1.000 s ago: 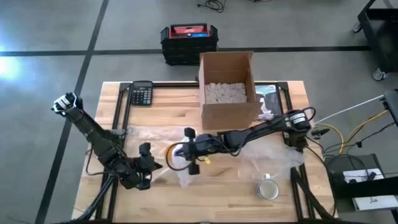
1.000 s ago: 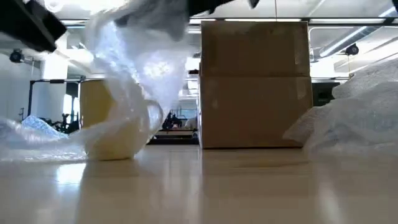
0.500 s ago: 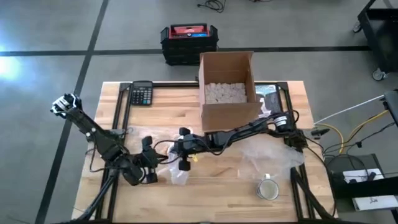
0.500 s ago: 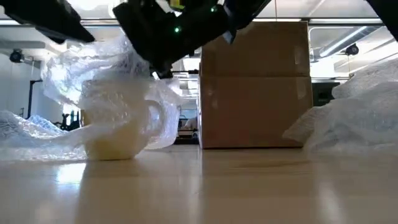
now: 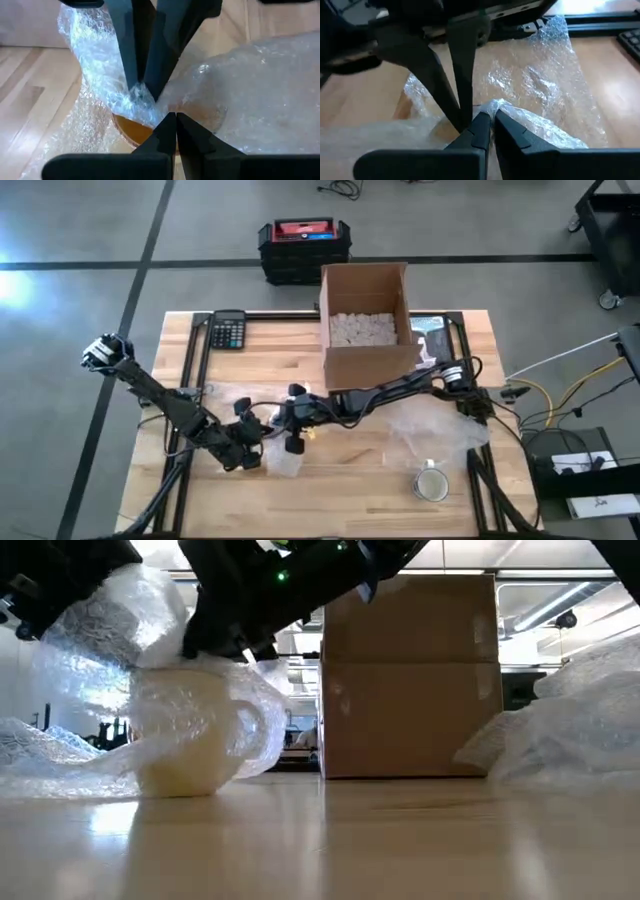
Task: Wrap mug
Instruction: Wrap the yellow mug with the left transparent bubble wrap
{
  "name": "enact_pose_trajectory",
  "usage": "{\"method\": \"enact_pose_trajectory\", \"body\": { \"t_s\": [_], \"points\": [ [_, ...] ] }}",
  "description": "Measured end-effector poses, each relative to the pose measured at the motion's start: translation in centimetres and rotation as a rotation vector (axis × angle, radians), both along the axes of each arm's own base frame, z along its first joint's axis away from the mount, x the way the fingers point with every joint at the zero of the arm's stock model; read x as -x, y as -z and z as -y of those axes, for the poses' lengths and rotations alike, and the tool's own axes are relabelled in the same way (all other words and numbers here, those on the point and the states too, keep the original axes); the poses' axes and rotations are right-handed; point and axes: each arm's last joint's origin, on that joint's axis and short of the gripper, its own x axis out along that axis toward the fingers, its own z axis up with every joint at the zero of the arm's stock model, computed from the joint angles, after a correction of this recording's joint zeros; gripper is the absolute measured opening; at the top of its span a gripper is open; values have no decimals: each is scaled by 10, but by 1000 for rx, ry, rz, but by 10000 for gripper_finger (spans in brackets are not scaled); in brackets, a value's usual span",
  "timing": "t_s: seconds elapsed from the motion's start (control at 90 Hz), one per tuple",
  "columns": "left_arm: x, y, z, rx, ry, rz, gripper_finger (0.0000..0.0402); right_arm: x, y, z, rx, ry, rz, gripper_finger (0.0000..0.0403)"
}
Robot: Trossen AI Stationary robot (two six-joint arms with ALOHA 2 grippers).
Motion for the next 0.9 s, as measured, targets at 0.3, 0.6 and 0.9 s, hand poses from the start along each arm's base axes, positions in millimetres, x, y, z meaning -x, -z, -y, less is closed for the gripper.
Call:
{"method": "enact_pose_trajectory", "body": {
  "t_s": [0.3, 0.6, 0.9],
  "points": [
    [-1, 0, 1, 18, 14, 2, 0, 27, -51, 3, 57, -50, -81, 140],
    [-1, 0, 2, 20, 17, 4, 0, 76, -63, 14, 180, 87, -458, 178],
    [-2, 0, 2, 26, 20, 8, 0, 30, -31, -9, 104, -59, -127, 48]
  ]
}}
